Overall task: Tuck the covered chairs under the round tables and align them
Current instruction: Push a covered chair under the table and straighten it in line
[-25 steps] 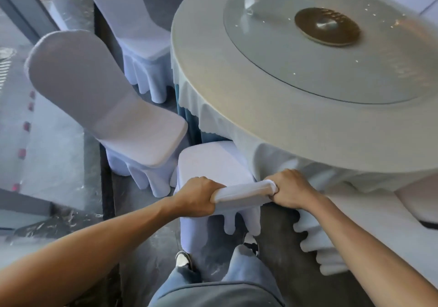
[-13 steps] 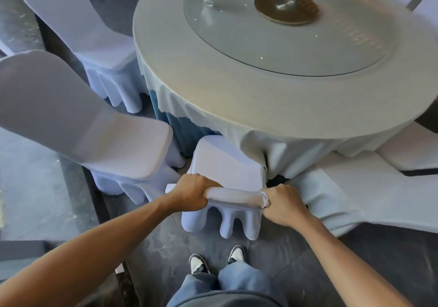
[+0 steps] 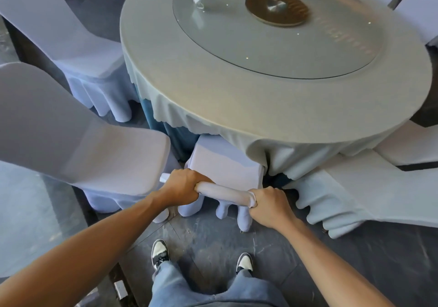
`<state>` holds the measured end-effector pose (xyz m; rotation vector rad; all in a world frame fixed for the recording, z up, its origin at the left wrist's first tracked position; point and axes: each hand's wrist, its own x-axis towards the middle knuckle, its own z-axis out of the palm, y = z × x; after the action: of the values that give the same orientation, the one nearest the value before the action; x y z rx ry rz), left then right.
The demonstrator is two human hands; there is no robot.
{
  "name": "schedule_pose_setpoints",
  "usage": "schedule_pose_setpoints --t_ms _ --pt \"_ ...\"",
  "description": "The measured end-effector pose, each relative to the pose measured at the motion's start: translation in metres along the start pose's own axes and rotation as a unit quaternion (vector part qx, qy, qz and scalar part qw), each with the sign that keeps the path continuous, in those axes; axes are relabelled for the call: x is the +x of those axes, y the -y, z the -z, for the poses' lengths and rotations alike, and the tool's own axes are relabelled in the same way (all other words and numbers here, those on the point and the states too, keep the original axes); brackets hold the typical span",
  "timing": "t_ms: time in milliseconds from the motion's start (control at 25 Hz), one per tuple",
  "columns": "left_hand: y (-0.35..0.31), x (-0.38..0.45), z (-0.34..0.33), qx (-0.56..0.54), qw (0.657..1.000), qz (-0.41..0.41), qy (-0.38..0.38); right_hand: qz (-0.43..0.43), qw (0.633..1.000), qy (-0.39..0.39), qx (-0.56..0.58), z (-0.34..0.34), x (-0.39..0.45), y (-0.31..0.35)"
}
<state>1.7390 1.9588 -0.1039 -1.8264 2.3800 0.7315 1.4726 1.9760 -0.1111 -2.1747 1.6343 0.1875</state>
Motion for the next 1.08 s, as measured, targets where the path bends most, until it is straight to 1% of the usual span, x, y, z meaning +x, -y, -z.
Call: schedule_pose_setpoints --t_ms 200,320,400,480,600,840,880,960,1000,1080 --pt "0.069 0.016 0.025 -0.008 0.998 -0.061 0.016 -0.054 0.998 -0.023 0.009 -0.006 0.025 0.065" --pt "0.103 0.03 0.042 0.015 0.995 -0.097 0.015 -0.097 0.994 -0.034 0.023 -0.007 0.042 0.1" --pt "0.116 0.037 0.051 0.03 0.994 -0.104 0.018 -0.124 0.99 -0.04 0.045 -0.007 0.052 0.115" --pt "0.127 0.045 0.058 0.033 0.993 -0.111 0.022 -0.143 0.987 -0.048 0.058 -0.008 0.062 0.124" --pt "0.141 0.053 0.059 0.034 0.991 -0.12 0.039 -0.161 0.984 -0.04 0.061 -0.016 0.074 0.13" --pt "0.145 0.066 0.051 0.029 0.992 -0.108 0.065 -0.162 0.98 -0.042 0.11 -0.027 0.086 0.124" --pt "0.144 0.067 0.052 0.034 0.991 -0.113 0.069 -0.157 0.981 -0.033 0.109 -0.026 0.086 0.122" --pt "0.149 0.072 0.054 0.038 0.988 -0.121 0.085 -0.14 0.982 0.021 0.121 -0.019 0.09 0.117" --pt "0.151 0.073 0.056 0.041 0.986 -0.12 0.106 -0.14 0.978 0.063 0.144 -0.015 0.094 0.116" --pt "0.158 0.076 0.061 0.035 0.979 -0.111 0.166 -0.147 0.956 0.158 0.198 -0.002 0.103 0.121"
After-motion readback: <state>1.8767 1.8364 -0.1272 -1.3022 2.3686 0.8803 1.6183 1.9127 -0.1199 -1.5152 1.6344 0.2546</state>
